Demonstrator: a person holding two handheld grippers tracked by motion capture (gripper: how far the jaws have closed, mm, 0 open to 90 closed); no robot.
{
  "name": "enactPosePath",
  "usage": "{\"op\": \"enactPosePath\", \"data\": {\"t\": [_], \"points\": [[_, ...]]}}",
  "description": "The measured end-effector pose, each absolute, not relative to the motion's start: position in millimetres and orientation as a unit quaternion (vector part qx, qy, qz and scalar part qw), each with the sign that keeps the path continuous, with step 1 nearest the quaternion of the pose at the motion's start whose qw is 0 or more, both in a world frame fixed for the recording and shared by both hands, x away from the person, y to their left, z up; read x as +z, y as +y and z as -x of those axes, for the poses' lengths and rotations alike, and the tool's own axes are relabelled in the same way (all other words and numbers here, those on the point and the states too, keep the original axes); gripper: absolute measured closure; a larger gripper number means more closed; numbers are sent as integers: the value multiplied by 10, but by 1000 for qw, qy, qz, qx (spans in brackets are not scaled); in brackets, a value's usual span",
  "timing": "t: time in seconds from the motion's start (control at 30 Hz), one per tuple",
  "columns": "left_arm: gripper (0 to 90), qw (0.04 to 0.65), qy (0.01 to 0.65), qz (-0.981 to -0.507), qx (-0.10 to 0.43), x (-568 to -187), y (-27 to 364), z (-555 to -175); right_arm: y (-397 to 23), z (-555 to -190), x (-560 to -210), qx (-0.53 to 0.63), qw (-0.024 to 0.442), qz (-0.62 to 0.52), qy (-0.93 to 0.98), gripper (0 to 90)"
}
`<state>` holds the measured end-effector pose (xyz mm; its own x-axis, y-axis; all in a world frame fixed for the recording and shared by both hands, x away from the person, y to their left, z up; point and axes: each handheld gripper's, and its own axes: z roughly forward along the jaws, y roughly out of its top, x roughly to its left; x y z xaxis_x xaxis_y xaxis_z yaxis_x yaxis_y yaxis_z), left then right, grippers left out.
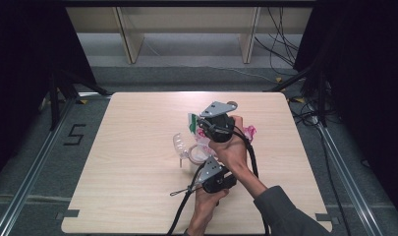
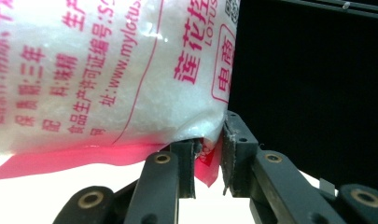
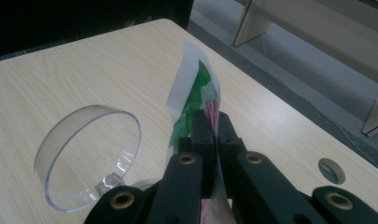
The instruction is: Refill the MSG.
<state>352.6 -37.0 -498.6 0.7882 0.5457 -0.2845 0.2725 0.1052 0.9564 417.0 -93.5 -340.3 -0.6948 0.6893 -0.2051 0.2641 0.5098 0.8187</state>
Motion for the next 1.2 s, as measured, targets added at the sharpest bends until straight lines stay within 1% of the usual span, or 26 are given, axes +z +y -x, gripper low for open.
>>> {"op": "enactPosePath", "data": {"t": [0.03,0.07,0.43,0.6,0.63,0.73,0.77,0.8,0.87,1.0,1.03,1.13,1.2], "points": [[765,676,310,-661,101,-4987,-370,-3526,-938,-4162,-3392,402,259,-296,827,900],[765,675,310,-662,101,-4989,-369,-3527,-937,-4168,-3393,403,264,-293,826,900],[764,673,307,-666,99,-4997,-376,-3536,-953,-4118,-3341,408,259,-302,822,900],[764,677,309,-661,96,-4997,-385,-3537,-968,-4118,-3314,407,263,-298,822,900],[764,677,309,-661,96,-4996,-386,-3537,-966,-4121,-3314,407,269,-297,821,900],[764,674,302,-667,100,-4995,-370,-3547,-959,-4113,-3295,406,267,-302,820,900],[764,683,302,-658,98,-5001,-384,-3553,-951,-4109,-3292,408,266,-304,819,900],[764,684,304,-657,94,-4994,-383,-3547,-954,-4117,-3291,406,274,-295,820,900],[764,687,303,-654,94,-4988,-382,-3544,-939,-4116,-3289,403,271,-298,822,900],[763,678,304,-663,93,-4992,-365,-3552,-922,-4139,-3295,396,267,-297,827,900],[762,689,306,-652,84,-5002,-377,-3560,-916,-4143,-3301,394,266,-299,827,900],[760,687,307,-653,85,-5000,-375,-3559,-889,-4148,-3313,392,272,-301,825,900],[760,683,308,-656,89,-5001,-375,-3558,-883,-4150,-3307,389,267,-299,829,900]]}}
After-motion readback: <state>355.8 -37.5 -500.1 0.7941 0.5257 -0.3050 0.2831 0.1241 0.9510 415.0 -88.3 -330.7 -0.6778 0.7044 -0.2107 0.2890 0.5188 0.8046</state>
